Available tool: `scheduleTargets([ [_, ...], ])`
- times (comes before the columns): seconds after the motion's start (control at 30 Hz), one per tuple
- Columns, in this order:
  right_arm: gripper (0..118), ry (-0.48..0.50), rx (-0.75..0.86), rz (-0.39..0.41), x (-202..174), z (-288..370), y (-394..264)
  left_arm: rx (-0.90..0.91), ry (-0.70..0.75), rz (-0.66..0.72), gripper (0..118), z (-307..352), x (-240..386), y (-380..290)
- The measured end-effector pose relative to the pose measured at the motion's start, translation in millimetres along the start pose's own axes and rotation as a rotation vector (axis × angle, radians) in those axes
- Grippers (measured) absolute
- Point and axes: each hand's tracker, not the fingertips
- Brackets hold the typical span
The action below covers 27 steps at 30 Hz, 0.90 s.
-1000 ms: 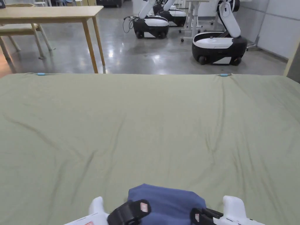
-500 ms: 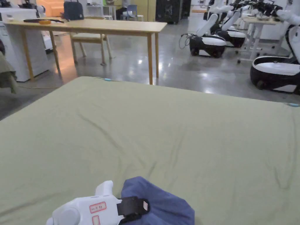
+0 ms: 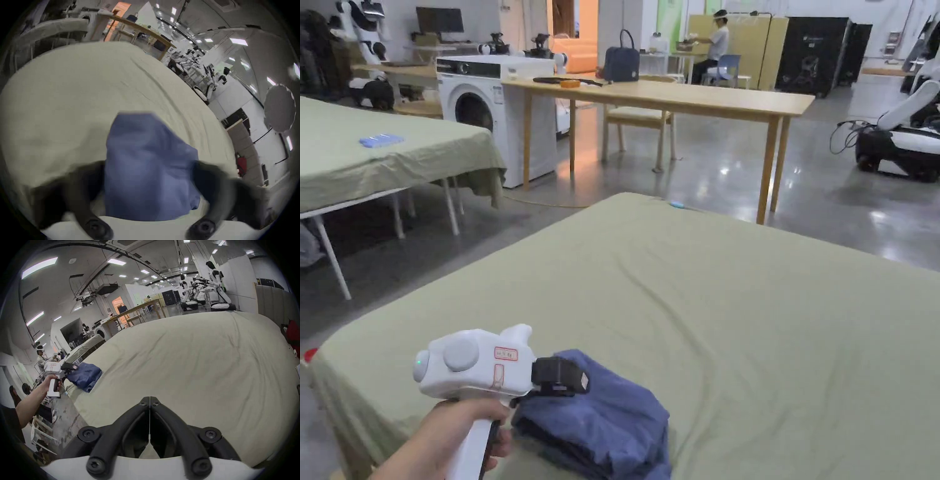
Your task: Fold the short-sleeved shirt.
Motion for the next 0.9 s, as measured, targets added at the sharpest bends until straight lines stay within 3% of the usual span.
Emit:
scheduleTargets([
  [0.03, 1, 0.0, -0.001, 0.0, 1, 1, 1, 0.036, 0.005, -0.038, 118, 11, 0, -2],
  [0.23, 1, -0.024, 0.017, 0.015, 5, 10, 8, 0.208, 0.217, -0.197, 115, 62, 33, -10],
  [0.27, 1, -0.042, 0.026, 0.021, 7, 13, 9, 0.225, 0.269, -0.226, 103, 64, 46, -14],
  [0.3, 1, -0.059, 0.034, 0.025, 11, 14, 10, 0.257, 0.302, -0.253, 80, 65, 59, -20],
  [0.37, 1, -0.144, 0.056, 0.024, 17, 23, 19, 0.304, 0.329, -0.322, 10, 61, 89, -31],
  [0.4, 1, -0.178, 0.083, 0.006, 23, 30, 27, 0.332, 0.35, -0.365, 10, 59, 110, -39],
  [0.47, 1, -0.215, 0.145, -0.025, 29, 47, 50, 0.377, 0.248, -0.432, 10, 61, 155, -52],
  [0.63, 1, -0.343, 0.316, 0.069, 32, 102, 114, 0.577, 0.152, -0.621, 10, 69, 283, -87],
  [0.7, 1, -0.354, 0.388, 0.089, 49, 120, 127, 0.649, 0.112, -0.662, 10, 76, 330, -98],
  [0.9, 1, -0.401, 0.538, 0.159, 41, 171, 175, 0.741, 0.002, -0.724, 10, 102, 440, -120],
])
